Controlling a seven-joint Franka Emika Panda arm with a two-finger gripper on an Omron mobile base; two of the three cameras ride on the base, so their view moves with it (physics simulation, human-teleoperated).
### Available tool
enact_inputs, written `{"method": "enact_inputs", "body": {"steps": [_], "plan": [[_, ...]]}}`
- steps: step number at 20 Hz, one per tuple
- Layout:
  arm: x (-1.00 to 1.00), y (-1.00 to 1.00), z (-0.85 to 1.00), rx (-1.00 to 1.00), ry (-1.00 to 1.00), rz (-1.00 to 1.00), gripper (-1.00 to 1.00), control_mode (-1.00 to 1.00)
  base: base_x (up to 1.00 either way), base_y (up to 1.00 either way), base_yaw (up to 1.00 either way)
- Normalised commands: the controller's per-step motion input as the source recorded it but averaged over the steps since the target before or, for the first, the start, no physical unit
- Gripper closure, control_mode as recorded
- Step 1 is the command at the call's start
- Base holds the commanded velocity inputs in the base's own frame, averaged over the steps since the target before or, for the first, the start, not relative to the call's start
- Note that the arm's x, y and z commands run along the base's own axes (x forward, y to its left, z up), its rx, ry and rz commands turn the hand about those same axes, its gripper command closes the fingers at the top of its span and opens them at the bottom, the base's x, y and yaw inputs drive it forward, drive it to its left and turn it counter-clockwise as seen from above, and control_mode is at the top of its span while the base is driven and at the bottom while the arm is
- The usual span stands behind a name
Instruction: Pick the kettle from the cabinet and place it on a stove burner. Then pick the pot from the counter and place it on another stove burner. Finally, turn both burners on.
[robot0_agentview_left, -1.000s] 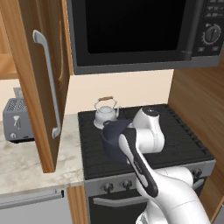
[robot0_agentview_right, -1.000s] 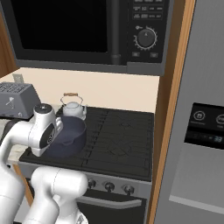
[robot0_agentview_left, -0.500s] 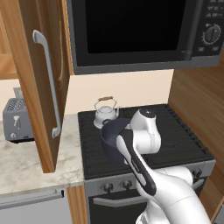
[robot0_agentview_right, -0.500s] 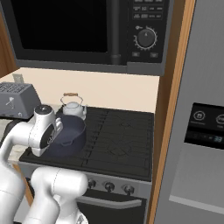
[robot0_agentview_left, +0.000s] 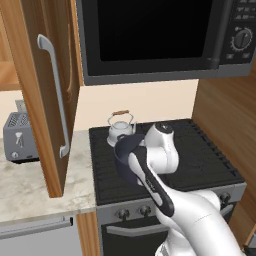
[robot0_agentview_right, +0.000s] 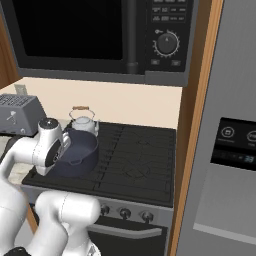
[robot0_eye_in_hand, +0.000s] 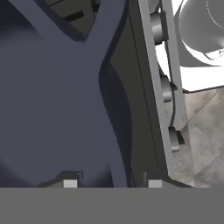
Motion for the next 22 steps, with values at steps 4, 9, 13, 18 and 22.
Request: {"method": "enact_inputs", "body": {"steps": [4,9,13,18,22], "plan": [[0.15,0.01,-0.01,0.0,0.0,0.0,-1.0,-1.0,0.0,0.0,0.0],[0.01,0.0,0.0,0.0,0.0,0.0,-1.0,-1.0,0.0,0.0,0.0],[-0.02,0.0,0.05,0.0,0.0,0.0,-1.0,-1.0,0.0,0.0,0.0],[-0.16,0.0,0.05,0.0,0.0,-0.01,-1.0,-1.0,0.0,0.0,0.0],[-0.22,0.01,0.12,0.0,0.0,0.0,-1.0,-1.0,0.0,0.0,0.0]]}}
